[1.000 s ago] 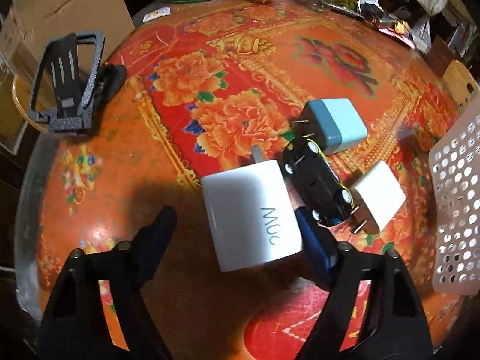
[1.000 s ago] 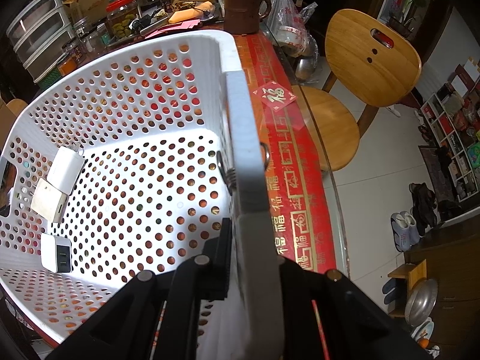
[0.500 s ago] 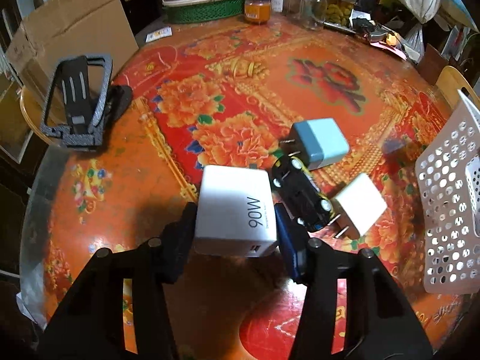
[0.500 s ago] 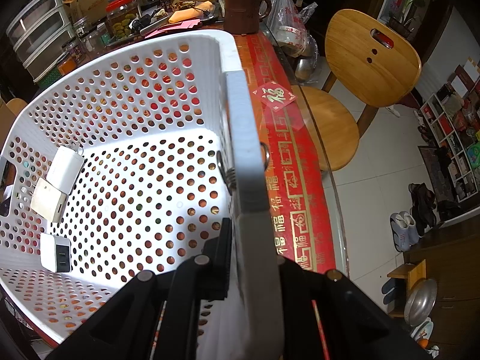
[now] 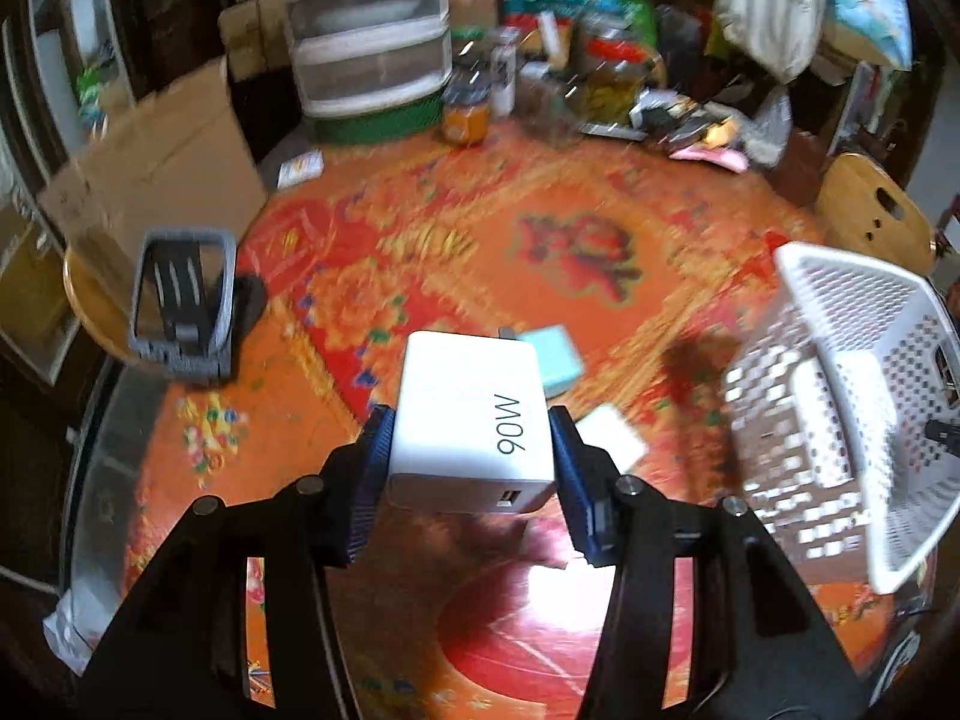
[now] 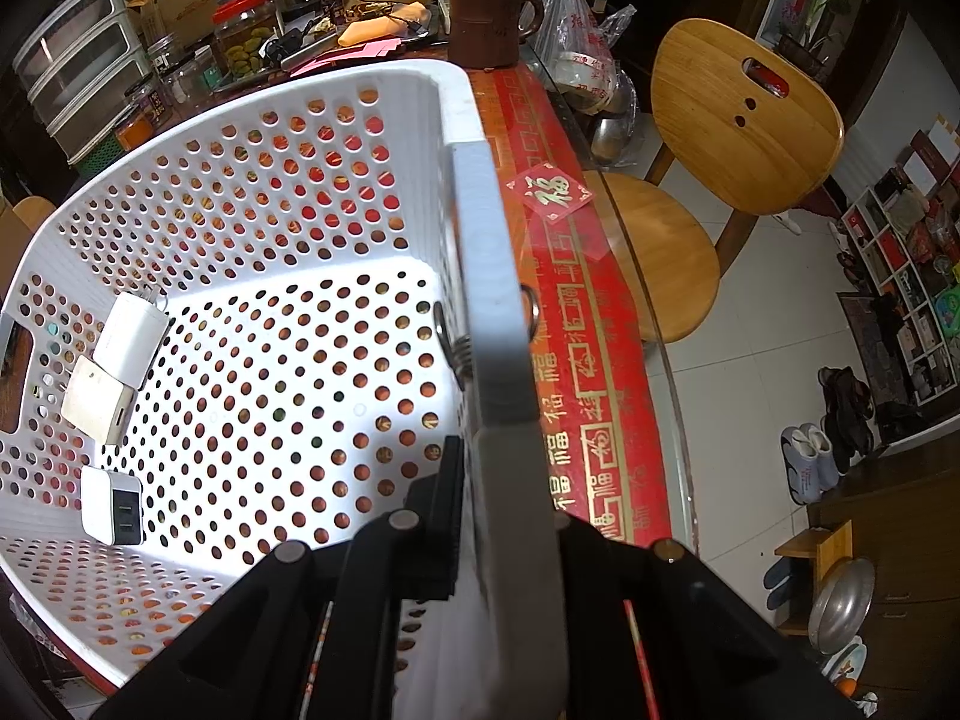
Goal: Organize rigid objects
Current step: 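Lower the large printed charger into the basket and open the left tool, then grasp the teal charger with the left tool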
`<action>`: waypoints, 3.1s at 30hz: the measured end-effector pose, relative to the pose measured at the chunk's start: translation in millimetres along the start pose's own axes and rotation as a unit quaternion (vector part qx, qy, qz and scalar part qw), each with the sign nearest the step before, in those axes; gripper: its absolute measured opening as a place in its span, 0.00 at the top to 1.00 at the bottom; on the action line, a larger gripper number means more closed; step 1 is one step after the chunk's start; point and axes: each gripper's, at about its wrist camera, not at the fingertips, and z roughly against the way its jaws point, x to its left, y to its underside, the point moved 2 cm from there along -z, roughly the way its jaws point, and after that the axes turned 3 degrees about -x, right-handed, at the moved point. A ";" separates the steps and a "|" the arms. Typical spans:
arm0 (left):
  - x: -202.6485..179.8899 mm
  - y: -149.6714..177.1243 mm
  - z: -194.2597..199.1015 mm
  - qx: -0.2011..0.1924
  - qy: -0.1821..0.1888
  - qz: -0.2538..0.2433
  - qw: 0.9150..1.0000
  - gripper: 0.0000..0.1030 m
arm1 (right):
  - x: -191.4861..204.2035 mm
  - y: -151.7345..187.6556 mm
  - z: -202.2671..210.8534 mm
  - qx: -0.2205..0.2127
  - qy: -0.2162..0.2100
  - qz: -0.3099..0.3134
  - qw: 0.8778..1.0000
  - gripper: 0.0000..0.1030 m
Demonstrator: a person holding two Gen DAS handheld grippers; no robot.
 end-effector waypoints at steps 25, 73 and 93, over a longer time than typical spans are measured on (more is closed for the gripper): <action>-283.3 1.8 26.7 0.010 0.037 -0.311 0.950 0.53 | 1.5 -1.4 -1.4 0.002 -0.004 0.000 1.000 0.92; -50.2 -17.6 -164.6 0.138 -0.017 -0.032 0.990 0.38 | -0.7 -0.8 -0.6 0.003 0.000 0.001 1.000 0.92; -49.6 -38.1 -94.5 0.054 -0.032 -0.062 0.996 0.52 | -1.1 -3.0 -0.8 0.003 -0.003 0.002 1.000 0.92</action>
